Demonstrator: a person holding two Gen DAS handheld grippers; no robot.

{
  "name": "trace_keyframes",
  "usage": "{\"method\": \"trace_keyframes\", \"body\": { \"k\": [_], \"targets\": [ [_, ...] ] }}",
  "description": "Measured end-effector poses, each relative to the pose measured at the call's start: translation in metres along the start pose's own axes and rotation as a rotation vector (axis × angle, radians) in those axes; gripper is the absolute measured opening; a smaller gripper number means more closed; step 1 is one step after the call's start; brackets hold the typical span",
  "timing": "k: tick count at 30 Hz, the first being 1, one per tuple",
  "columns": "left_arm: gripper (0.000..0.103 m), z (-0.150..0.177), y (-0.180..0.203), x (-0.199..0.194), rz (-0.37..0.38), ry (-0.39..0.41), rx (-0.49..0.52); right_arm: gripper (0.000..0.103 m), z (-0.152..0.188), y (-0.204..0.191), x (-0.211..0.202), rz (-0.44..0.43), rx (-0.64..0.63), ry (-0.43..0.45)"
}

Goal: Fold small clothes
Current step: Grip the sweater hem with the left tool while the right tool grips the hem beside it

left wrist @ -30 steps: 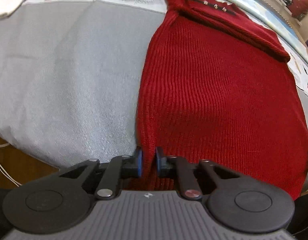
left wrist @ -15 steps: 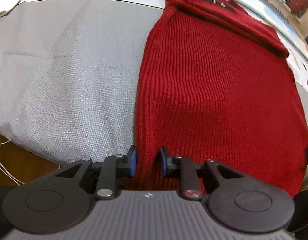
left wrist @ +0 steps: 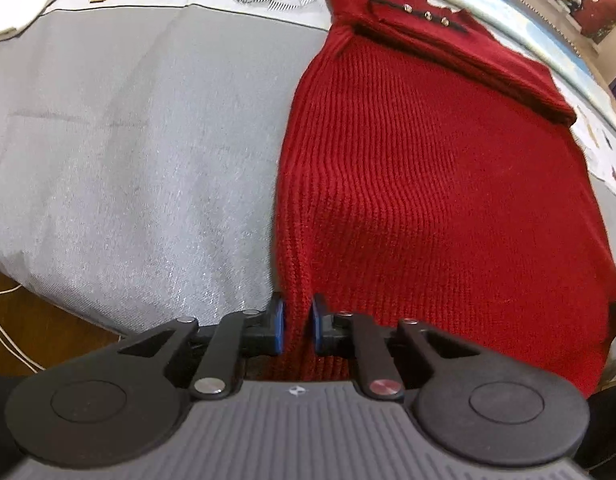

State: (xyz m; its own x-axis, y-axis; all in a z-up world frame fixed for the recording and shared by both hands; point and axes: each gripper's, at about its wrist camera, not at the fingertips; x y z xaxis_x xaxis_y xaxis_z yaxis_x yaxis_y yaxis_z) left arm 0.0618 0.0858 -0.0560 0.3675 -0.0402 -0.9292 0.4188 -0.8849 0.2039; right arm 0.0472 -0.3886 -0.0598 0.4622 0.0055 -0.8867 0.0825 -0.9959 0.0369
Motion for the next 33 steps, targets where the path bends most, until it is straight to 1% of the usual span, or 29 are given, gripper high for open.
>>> {"method": "trace_keyframes", "body": {
  "k": [2, 5, 8, 10, 12, 15, 17, 24, 33],
  "targets": [
    [0.015, 0.000, 0.001, 0.002, -0.010, -0.004, 0.007, 0.016, -0.001, -0.002, 0.002, 0.004, -0.020, -0.009],
    [0.018, -0.001, 0.002, 0.005, -0.018, -0.012, 0.010, 0.016, 0.000, -0.006, 0.003, 0.012, -0.046, -0.012],
    [0.018, -0.001, 0.002, 0.006, -0.018, -0.015, 0.014, 0.016, 0.000, -0.009, 0.003, 0.017, -0.064, -0.011],
    [0.018, -0.001, 0.004, 0.007, -0.021, -0.013, 0.023, 0.016, 0.001, -0.009, 0.002, 0.017, -0.064, -0.009],
    [0.014, -0.001, 0.005, 0.005, -0.022, 0.000, 0.024, 0.013, 0.001, -0.008, 0.000, 0.016, -0.054, -0.003],
    [0.013, 0.001, 0.005, 0.000, -0.016, 0.019, 0.030, 0.011, 0.001, -0.003, -0.005, 0.007, -0.020, 0.023],
    [0.013, 0.003, 0.005, -0.001, -0.016, 0.017, 0.031, 0.011, 0.001, -0.003, -0.006, 0.007, -0.021, 0.029],
    [0.014, 0.002, 0.008, 0.004, -0.032, -0.007, 0.045, 0.012, 0.001, -0.010, -0.002, 0.018, -0.071, 0.004],
    [0.016, -0.001, 0.011, 0.007, -0.039, -0.011, 0.045, 0.012, 0.001, -0.012, -0.002, 0.021, -0.075, 0.001]
  ]
}}
Point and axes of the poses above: each gripper's, at about its wrist camera, not at the fingertips, and x roughly the way its jaws point, y to its right, z to its underside, and after that the axes turned 13 degrees about -x, right-handed
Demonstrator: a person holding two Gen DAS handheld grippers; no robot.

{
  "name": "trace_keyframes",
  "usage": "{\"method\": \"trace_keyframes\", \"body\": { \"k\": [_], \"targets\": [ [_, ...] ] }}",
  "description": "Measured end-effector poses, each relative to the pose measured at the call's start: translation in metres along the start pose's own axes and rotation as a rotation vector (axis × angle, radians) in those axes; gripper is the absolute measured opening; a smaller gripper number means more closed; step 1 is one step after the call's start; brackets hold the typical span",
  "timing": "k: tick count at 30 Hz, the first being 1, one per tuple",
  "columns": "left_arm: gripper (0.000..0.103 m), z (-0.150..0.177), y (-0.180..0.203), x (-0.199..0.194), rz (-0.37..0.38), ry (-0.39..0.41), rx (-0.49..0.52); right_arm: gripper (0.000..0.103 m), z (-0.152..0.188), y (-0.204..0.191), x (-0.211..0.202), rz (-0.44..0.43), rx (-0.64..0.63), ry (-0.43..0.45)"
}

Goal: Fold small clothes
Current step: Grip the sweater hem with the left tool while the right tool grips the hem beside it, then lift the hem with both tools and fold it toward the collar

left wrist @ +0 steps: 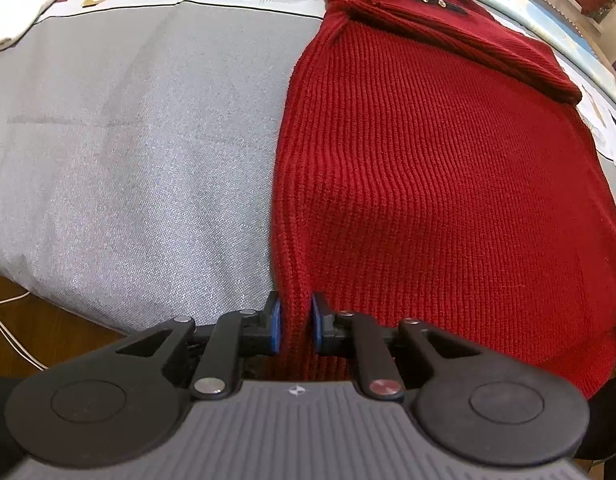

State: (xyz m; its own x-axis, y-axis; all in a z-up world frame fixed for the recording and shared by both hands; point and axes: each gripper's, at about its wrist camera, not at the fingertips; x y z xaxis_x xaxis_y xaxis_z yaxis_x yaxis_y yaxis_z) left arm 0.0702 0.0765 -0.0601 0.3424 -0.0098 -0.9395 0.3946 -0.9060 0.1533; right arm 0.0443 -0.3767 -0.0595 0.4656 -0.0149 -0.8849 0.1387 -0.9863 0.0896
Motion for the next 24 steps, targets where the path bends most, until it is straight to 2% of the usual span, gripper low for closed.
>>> {"method": "trace_keyframes", "body": {
  "k": [13, 18, 24],
  "targets": [
    [0.015, 0.003, 0.002, 0.001, 0.003, 0.002, 0.003, 0.012, 0.000, 0.000, 0.000, 0.001, 0.000, -0.001],
    [0.016, 0.003, 0.004, 0.001, -0.003, -0.001, 0.018, 0.022, 0.001, -0.009, 0.003, 0.009, -0.057, -0.034],
    [0.016, 0.002, 0.006, 0.000, -0.001, 0.000, 0.021, 0.022, 0.001, -0.004, 0.003, 0.006, -0.025, -0.042]
  ]
}}
Point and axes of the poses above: each gripper's, at about its wrist camera, not at the fingertips, and x roughly the way its jaws point, y to its right, z to its underside, and after that the axes turned 13 degrees about -x, right-handed
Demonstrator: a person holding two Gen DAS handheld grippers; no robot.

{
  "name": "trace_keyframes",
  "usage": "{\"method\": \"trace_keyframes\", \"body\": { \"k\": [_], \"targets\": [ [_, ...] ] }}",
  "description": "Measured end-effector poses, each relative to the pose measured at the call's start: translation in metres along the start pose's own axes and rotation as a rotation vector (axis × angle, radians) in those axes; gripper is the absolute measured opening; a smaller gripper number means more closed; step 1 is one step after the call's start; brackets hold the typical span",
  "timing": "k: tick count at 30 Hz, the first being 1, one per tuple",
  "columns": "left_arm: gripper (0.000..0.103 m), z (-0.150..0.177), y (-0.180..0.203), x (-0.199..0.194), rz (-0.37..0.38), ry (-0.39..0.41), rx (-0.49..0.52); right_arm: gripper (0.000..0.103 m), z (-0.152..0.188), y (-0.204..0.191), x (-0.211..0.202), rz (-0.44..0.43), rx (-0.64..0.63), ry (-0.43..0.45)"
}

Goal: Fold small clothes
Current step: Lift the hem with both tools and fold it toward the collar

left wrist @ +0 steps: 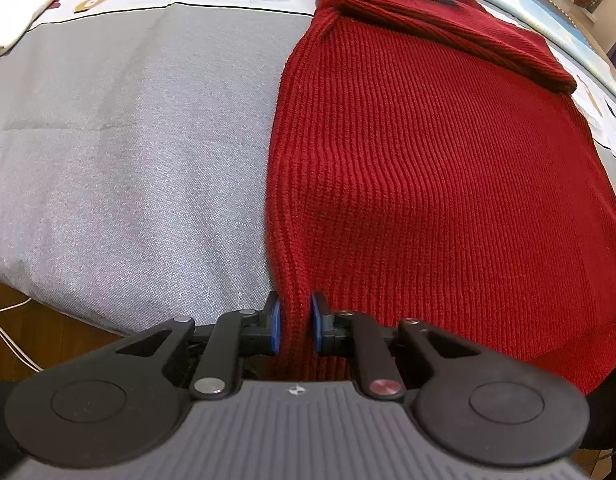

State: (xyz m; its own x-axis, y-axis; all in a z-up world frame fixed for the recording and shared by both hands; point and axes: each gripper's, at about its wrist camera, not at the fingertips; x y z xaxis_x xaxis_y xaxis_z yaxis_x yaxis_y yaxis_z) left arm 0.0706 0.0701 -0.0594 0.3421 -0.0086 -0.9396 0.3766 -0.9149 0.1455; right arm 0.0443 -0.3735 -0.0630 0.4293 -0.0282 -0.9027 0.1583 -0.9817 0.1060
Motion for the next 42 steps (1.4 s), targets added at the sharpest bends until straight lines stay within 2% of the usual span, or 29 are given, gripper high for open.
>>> {"method": "trace_keyframes", "body": {
  "k": [3, 4, 5, 9, 12, 17, 20, 27, 31, 35, 37, 39, 42],
  "targets": [
    [0.015, 0.001, 0.000, 0.000, 0.000, 0.003, -0.005, 0.024, 0.001, -0.001, 0.000, -0.007, -0.005, 0.006],
    [0.014, 0.001, 0.000, -0.002, 0.002, 0.007, -0.008, 0.021, 0.001, 0.001, -0.001, -0.009, -0.001, 0.011],
    [0.013, 0.001, 0.000, -0.003, 0.003, 0.013, -0.010, 0.013, 0.001, 0.003, -0.002, -0.012, 0.012, 0.018],
    [0.012, 0.005, 0.002, -0.015, 0.023, 0.066, -0.005, 0.011, 0.002, 0.014, -0.015, -0.056, 0.087, 0.088],
    [0.012, 0.006, 0.000, -0.031, 0.058, 0.105, -0.018, 0.010, 0.003, 0.022, -0.034, -0.106, 0.145, 0.189],
    [0.010, -0.001, -0.012, -0.066, 0.194, 0.126, -0.103, 0.009, 0.008, 0.047, -0.071, -0.262, 0.304, 0.359],
    [0.010, -0.006, -0.010, -0.092, 0.254, 0.155, -0.094, 0.009, 0.013, 0.061, -0.095, -0.324, 0.356, 0.450],
    [0.007, 0.001, -0.015, -0.165, 0.361, 0.258, -0.078, 0.006, 0.038, 0.080, -0.152, -0.430, 0.348, 0.652],
    [0.007, 0.014, -0.024, -0.205, 0.412, 0.299, -0.069, 0.006, 0.063, 0.089, -0.193, -0.424, 0.315, 0.776],
    [0.007, 0.016, -0.033, -0.224, 0.453, 0.318, -0.082, 0.006, 0.080, 0.109, -0.220, -0.467, 0.336, 0.905],
    [0.007, 0.006, -0.034, -0.216, 0.445, 0.315, -0.086, 0.006, 0.074, 0.119, -0.219, -0.437, 0.342, 0.894],
    [0.007, -0.014, -0.036, -0.200, 0.396, 0.292, -0.106, 0.006, 0.057, 0.126, -0.203, -0.402, 0.352, 0.843],
    [0.007, -0.052, -0.036, -0.163, 0.371, 0.238, -0.142, 0.006, 0.020, 0.128, -0.175, -0.342, 0.338, 0.752]
  ]
}}
Point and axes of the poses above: each gripper's, at about its wrist camera, not at the fingertips, and x roughly the way its jaws point, y to its right, z to its underside, and after that the axes turned 13 degrees about -x, right-handed
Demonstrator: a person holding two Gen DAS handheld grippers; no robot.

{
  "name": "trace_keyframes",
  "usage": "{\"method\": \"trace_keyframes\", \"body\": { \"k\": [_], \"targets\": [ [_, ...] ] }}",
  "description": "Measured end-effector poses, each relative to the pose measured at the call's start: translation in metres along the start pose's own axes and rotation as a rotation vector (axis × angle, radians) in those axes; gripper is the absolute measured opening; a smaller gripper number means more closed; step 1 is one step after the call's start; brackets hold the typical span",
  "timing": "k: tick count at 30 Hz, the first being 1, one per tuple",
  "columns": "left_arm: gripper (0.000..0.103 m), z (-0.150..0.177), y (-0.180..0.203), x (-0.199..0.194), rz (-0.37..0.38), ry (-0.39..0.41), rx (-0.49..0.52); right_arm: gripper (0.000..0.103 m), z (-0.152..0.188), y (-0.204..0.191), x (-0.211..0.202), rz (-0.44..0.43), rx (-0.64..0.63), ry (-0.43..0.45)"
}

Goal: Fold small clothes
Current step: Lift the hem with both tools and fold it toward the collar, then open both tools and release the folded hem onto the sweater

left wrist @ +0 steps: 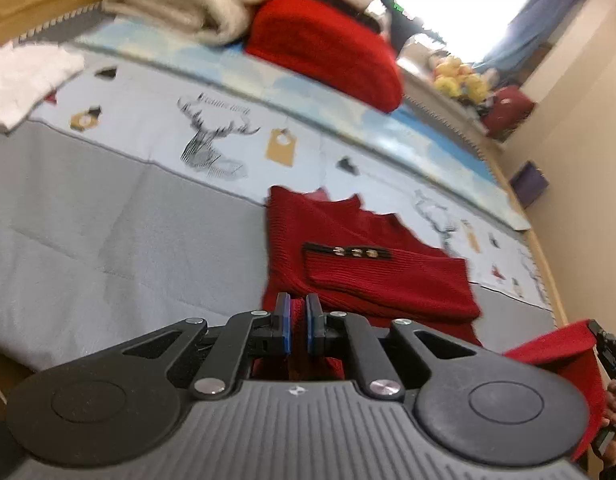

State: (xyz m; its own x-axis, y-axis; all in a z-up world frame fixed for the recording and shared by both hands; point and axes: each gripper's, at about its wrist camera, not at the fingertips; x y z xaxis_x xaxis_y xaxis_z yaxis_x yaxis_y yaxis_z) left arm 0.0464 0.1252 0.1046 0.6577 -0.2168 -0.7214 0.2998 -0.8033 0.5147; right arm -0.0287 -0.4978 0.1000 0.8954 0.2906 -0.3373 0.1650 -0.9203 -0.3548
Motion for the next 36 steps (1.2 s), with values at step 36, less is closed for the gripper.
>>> {"method": "trace_keyframes", "body": {
  "k": [36],
  "targets": [
    [0.031, -0.060, -0.029, 0.177, -0.172, -0.175, -0.102, 0.043, 0.041, 0.029, 0.186, 0.214, -0.139, -0.468]
  ]
}}
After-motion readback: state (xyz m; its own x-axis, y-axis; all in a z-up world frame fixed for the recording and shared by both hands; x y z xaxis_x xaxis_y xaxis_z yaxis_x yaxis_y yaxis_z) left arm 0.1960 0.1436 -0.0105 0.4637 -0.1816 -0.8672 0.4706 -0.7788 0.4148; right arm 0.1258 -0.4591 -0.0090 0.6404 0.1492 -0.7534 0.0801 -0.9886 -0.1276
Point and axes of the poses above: each gripper's, at about its wrist camera, not at the fingertips, and x roughly the way its jaws point, y to its right, z to its underside, and after that the axes turned 13 degrees about -x, right-handed
